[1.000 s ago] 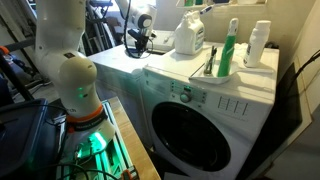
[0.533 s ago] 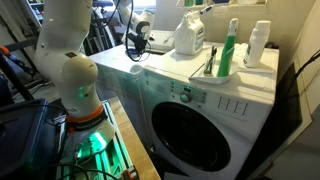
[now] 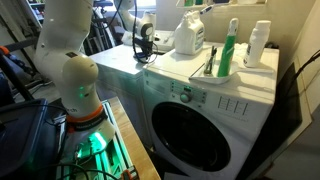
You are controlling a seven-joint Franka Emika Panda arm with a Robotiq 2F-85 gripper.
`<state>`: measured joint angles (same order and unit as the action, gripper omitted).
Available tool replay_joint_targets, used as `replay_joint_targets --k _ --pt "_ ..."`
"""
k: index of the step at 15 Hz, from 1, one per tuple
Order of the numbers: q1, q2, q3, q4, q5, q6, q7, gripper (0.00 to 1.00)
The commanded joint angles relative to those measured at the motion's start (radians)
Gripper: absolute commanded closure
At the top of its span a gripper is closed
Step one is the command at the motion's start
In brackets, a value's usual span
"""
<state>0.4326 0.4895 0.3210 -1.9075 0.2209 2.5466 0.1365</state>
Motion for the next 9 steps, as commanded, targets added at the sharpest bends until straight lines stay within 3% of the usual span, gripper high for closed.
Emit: replay_joint_targets --k 1,2,4,9 --pt "0.013 -0.030 -0.024 -0.038 -0.064 0.004 0.031 0.98" --pt "0.008 -0.032 -0.017 -0.035 -0.058 -0.007 0.028 0.68" --pt "-0.003 -0.044 -0.002 -0.043 -0.041 -0.012 0.019 0.62" --pt "-0.012 -0.203 -0.035 -0.127 -0.065 -0.025 0.079 0.25"
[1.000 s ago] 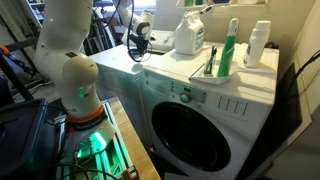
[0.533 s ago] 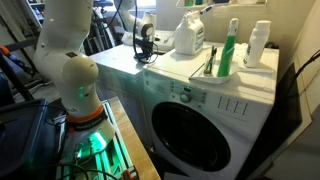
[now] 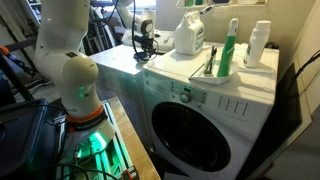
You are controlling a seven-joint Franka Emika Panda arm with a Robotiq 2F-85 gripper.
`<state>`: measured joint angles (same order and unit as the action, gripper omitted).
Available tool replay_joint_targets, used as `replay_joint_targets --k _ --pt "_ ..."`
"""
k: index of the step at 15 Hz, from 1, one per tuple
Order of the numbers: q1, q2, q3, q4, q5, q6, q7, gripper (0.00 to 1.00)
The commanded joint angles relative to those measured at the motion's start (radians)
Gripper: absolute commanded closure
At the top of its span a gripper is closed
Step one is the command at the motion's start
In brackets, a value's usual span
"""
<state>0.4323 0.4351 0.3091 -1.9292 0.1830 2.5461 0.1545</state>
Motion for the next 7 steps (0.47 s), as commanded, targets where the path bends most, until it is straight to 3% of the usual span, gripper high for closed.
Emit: replay_joint_targets --k 1,3,6,7 --pt "-0.027 -0.212 -0.031 -0.147 -0.023 -0.014 0.082 0.16" --pt "-0.060 -0.300 -0.034 -0.206 0.013 0.021 0.096 0.03" --pt "-0.156 -0.433 0.003 -0.289 0.269 0.085 -0.091 0.00" --pt "-0.110 -0.322 -0.012 -0.178 0.144 0.044 0.005 0.00"
